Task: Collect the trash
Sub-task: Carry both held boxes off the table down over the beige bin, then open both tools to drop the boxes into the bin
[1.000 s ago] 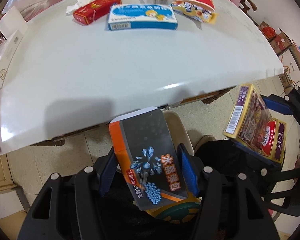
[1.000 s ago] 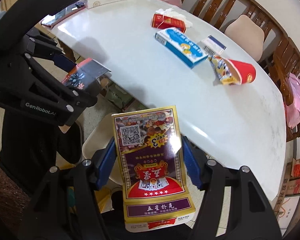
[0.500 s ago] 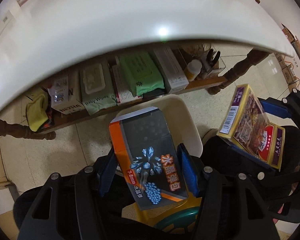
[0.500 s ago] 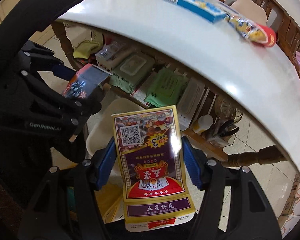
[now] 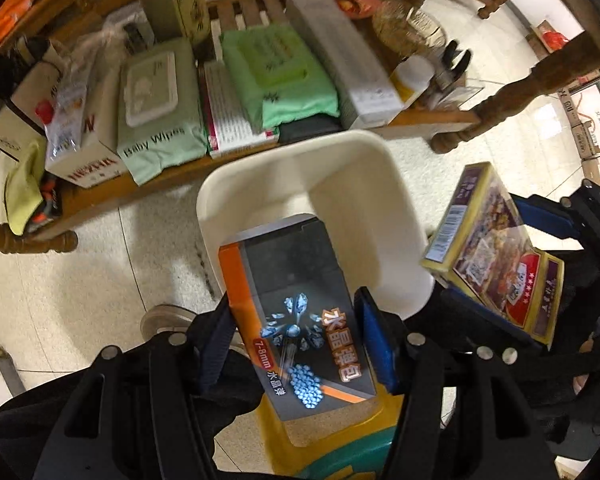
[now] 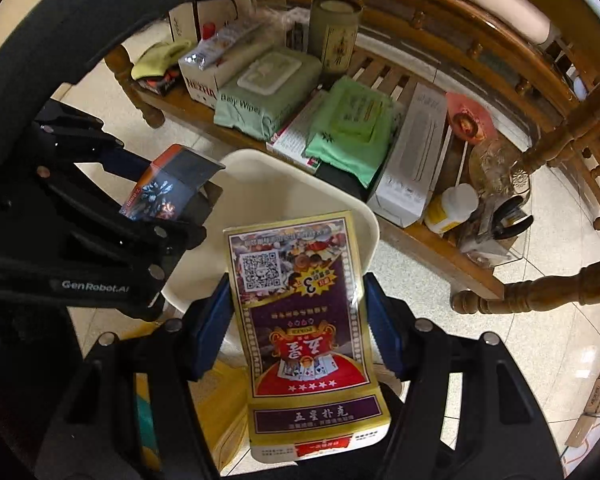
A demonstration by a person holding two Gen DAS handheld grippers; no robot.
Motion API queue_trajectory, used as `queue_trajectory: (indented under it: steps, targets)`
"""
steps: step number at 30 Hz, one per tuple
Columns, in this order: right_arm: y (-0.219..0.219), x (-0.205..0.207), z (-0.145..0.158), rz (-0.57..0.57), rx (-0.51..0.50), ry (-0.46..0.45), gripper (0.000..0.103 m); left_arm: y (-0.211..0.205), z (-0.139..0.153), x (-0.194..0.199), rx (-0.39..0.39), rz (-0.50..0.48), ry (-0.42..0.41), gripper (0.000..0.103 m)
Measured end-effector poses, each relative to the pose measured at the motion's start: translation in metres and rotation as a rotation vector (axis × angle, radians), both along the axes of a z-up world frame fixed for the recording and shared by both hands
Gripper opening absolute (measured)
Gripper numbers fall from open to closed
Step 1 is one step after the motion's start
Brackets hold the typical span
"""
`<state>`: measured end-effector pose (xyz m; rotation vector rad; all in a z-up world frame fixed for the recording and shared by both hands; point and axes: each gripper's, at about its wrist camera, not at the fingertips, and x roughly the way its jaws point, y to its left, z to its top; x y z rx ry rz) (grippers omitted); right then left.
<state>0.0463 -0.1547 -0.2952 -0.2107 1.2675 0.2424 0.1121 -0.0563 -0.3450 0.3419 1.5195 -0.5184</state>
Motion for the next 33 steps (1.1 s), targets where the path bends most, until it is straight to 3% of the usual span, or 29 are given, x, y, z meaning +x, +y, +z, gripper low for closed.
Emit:
queue_trajectory:
  steps: [22, 33]
  targets:
    - [0.010, 0.022, -0.104, 0.078, 0.008, 0.147, 0.063, 0.006, -0.105, 0.031, 0.080, 0.054, 0.169, 0.058]
    - [0.010, 0.027, -0.123, 0.082, 0.041, 0.192, 0.063, -0.001, -0.125, 0.034, 0.066, 0.035, 0.211, 0.060]
